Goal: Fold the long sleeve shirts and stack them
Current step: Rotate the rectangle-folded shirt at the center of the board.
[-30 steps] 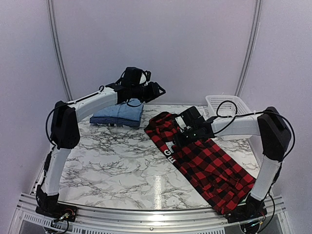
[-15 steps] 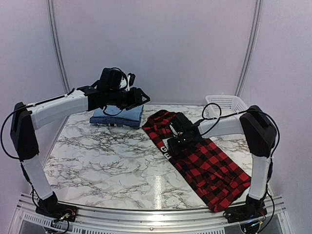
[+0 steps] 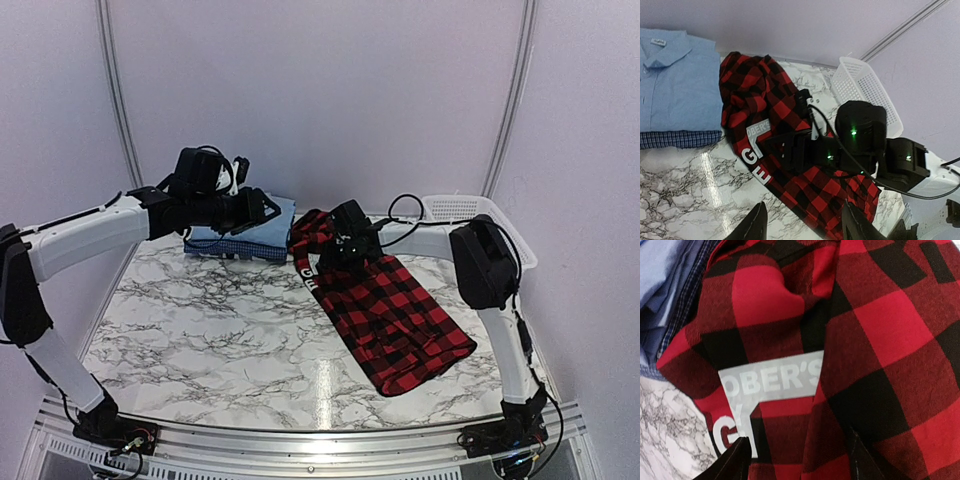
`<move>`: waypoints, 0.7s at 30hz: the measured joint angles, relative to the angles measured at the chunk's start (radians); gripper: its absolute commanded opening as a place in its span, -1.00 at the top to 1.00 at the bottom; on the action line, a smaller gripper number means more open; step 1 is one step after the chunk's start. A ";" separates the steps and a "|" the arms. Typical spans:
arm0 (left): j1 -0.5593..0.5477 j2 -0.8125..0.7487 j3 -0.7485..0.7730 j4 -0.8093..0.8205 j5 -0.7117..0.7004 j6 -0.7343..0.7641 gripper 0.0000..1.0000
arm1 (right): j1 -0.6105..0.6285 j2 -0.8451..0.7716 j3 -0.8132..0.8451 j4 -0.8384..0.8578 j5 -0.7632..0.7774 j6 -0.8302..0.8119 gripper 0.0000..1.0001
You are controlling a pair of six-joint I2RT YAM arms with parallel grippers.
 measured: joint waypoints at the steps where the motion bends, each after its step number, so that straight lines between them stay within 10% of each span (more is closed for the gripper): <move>1: 0.000 0.001 -0.016 -0.001 -0.001 -0.006 -0.04 | 0.000 -0.010 -0.007 -0.005 0.000 0.002 -0.32; 10: -0.044 0.095 -0.071 0.003 0.000 -0.043 -0.01 | -0.012 -0.335 -0.352 0.018 0.027 -0.276 -0.60; 21: -0.063 0.135 -0.077 0.032 0.004 -0.061 -0.01 | -0.024 -0.262 -0.409 0.058 0.093 -0.552 -0.69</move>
